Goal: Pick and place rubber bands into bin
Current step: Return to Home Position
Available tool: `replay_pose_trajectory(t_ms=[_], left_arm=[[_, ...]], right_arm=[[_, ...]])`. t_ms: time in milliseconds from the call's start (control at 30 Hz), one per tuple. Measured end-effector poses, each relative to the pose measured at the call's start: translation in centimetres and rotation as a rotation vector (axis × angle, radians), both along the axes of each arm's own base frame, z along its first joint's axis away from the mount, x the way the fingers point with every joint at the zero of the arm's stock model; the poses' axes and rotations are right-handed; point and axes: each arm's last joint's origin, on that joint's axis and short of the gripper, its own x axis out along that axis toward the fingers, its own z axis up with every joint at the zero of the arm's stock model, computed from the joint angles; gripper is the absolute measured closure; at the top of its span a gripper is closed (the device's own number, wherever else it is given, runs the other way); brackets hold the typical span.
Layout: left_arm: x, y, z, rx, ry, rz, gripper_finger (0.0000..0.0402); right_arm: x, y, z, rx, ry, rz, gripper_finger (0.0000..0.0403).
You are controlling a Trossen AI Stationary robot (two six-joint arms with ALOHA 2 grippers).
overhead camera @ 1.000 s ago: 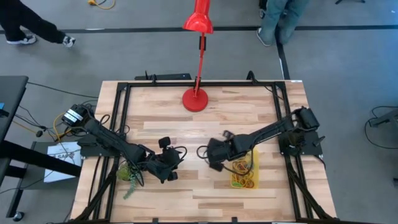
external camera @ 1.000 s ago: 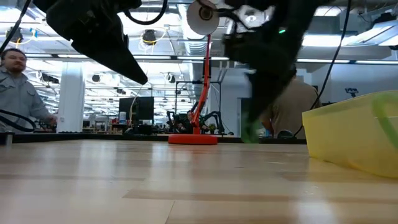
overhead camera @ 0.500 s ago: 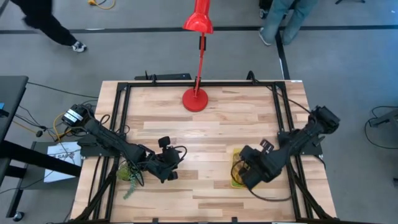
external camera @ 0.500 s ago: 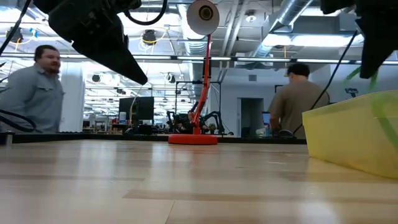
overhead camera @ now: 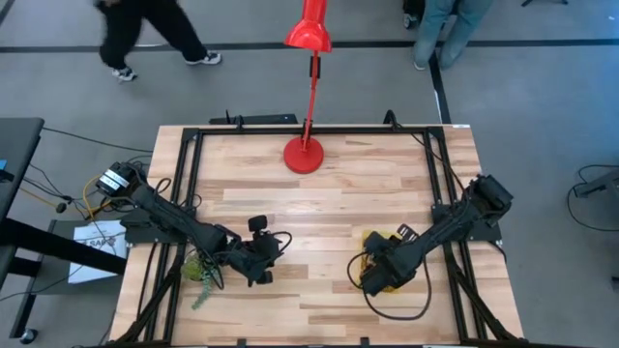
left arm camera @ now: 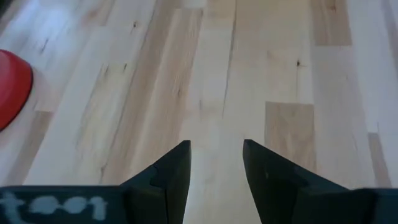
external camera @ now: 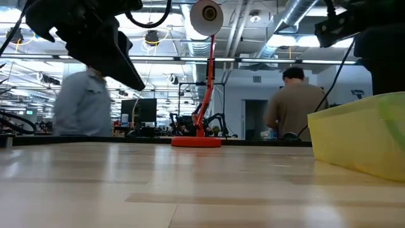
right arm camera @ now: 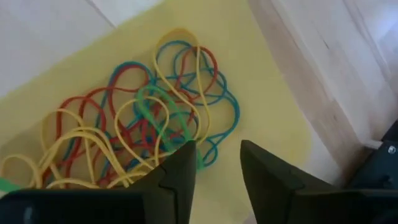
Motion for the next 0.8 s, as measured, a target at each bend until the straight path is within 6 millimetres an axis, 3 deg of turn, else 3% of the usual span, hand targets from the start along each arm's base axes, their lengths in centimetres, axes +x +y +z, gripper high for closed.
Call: replay_pose_trajectory(t_ms=[133, 333, 433, 567, 667, 800], left_arm=[[0.0, 0.2, 0.0, 0.072, -0.009, 0.013, 0.0262], [-1.0, 1.4, 1.3, 0.271, 0.02, 0.138, 0.0262], [-2.7, 2.4, 4.2, 0.281, 0.066, 0.232, 0.0262], [-6.1, 4.2, 9.8, 0.229, 0.055, 0.368, 0.0262], [-9.4, 5.9, 13.5, 0.18, -0.014, 0.441, 0.0262], [-14.2, 8.5, 15.6, 0.098, -0.134, 0.497, 0.0262]], right_arm=[[0.4, -0.9, 0.5, -0.022, 0.027, -0.023, 0.0275], [0.5, -2.3, 4.2, -0.111, 0.127, -0.022, 0.0281], [1.2, -2.7, 5.9, -0.117, 0.058, 0.131, 0.0288], [1.0, -3.8, 10.4, -0.137, -0.071, 0.23, 0.0296], [-0.6, -4.8, 13.7, -0.109, -0.165, 0.316, 0.03], [-4.7, -6.1, 16.4, -0.118, -0.289, 0.424, 0.03]])
